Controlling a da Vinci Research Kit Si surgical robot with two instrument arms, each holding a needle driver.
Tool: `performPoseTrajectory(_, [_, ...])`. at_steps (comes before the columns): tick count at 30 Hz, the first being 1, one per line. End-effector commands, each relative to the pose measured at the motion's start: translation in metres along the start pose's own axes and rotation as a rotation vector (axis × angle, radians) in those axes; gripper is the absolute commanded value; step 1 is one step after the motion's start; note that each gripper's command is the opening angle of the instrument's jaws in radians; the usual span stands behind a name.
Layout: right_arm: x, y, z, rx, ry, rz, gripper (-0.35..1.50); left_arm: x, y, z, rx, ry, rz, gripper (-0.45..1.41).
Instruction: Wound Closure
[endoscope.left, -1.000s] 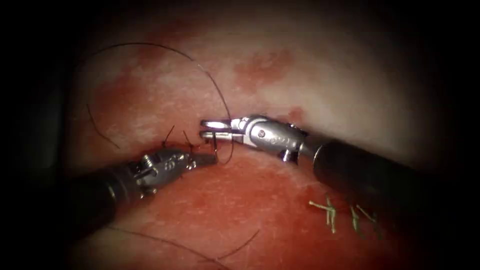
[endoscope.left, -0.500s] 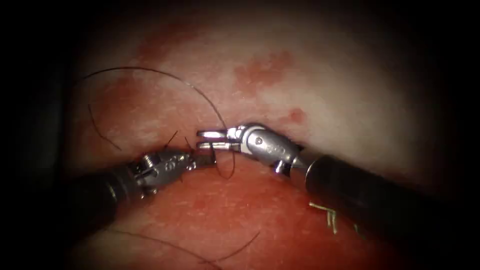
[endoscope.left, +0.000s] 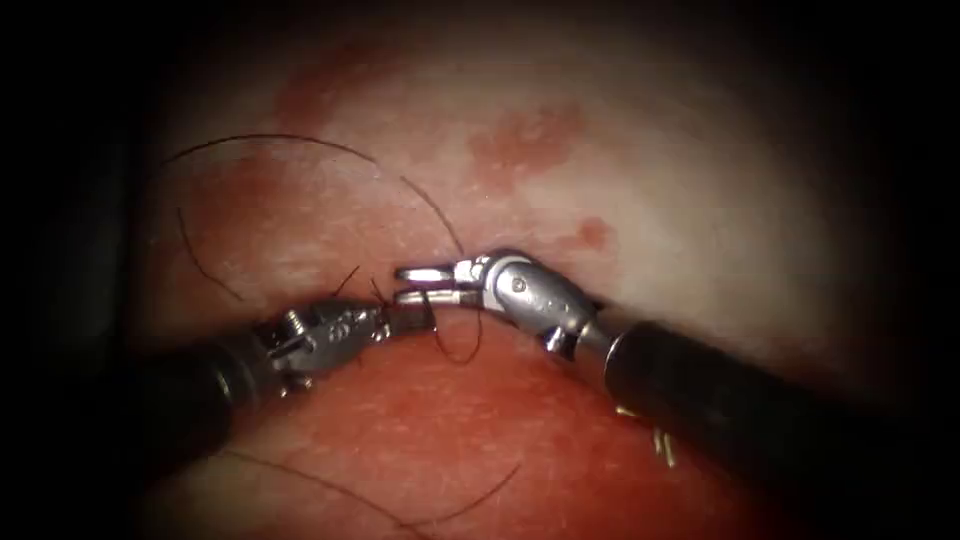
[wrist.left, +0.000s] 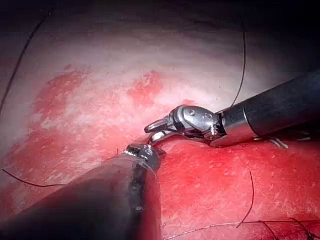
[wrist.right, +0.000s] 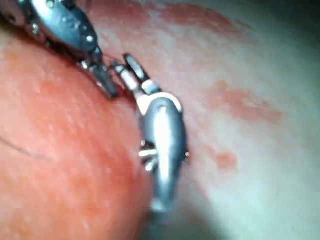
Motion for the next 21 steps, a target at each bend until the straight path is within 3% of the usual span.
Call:
performPoseTrajectory(1, [-0.0002,0.0003,0.0007,0.0,0.012,0.008,-0.35,-0.0001,0.0,0.0009,-0.001,0.0,0.001,-0.45])
performPoseTrajectory(21, [-0.0024,-0.0012,0.0007,0.033,-0.097,0.389,-0.35,-0.0001,0.0001,0.0008,-0.005,-0.011,0.003,-0.45])
